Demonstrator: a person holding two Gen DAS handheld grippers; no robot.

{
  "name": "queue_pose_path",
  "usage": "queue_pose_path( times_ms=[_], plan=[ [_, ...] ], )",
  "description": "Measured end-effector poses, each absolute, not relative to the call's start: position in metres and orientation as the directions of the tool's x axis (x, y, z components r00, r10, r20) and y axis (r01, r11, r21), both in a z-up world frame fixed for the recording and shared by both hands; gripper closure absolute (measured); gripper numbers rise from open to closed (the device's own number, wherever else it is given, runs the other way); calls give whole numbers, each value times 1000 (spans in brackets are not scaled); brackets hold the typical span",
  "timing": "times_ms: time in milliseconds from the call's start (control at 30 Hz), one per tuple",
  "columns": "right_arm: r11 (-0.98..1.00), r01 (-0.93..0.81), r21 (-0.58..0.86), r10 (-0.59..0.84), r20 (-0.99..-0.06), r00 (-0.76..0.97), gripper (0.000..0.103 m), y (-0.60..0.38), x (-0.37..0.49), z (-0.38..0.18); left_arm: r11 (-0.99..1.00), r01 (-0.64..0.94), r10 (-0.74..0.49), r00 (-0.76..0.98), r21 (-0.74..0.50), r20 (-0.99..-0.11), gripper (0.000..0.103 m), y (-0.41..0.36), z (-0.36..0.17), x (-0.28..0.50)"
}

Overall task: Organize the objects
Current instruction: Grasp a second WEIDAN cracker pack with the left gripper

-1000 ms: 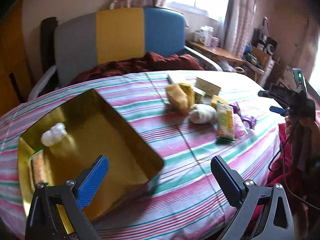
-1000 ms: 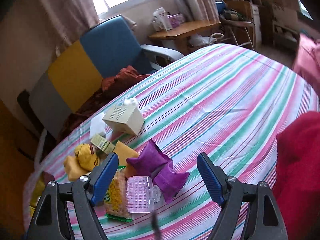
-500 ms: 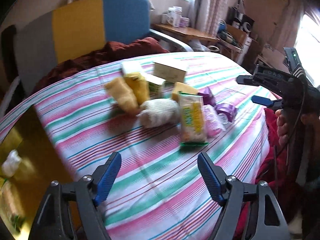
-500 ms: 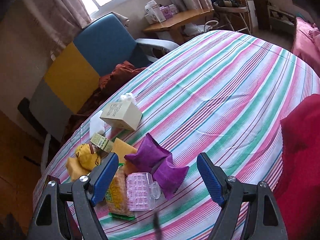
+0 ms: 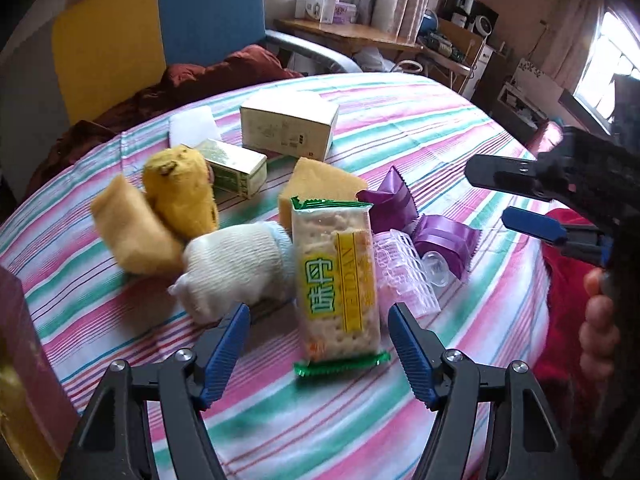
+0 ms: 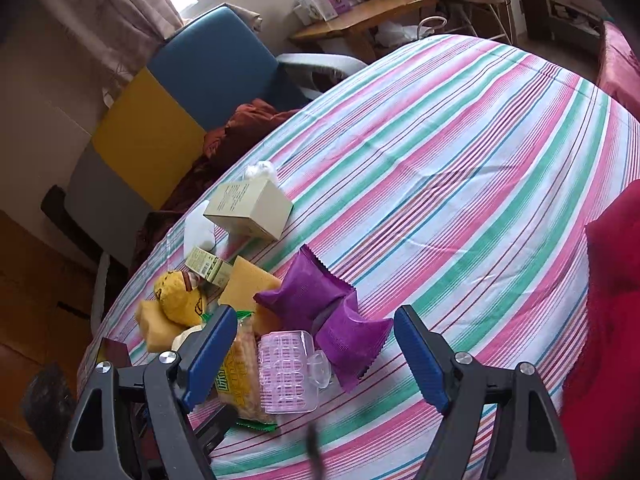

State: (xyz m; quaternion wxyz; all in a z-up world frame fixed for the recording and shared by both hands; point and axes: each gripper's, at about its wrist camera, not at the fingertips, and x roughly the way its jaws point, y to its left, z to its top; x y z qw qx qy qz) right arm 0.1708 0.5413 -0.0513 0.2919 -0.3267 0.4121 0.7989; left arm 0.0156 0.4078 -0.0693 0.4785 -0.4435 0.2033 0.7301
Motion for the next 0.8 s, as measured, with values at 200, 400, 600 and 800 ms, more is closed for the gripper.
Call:
queue_pose_path(
  times_ms=[200, 400, 600, 800],
  plan=[
    [-488, -736, 469, 181, -770, -611, 21, 542, 169, -54, -454, -886, 504, -165, -98, -848, 30, 427, -77, 16],
    [-489, -743, 457, 178, -782, -598, 21, 542, 167, -56, -431, -895, 530, -149, -114, -835, 43, 433, -81, 17],
    [-476, -760, 442, 184, -795, -578, 21, 545, 168, -59, -446, -882, 540, -130, -152, -832, 57, 407, -86, 12],
    [-470, -782, 409, 184, -821, -540, 21, 546, 164, -64, -441, -878, 537, -91, -187, -839, 58, 373, -93, 24]
  ],
)
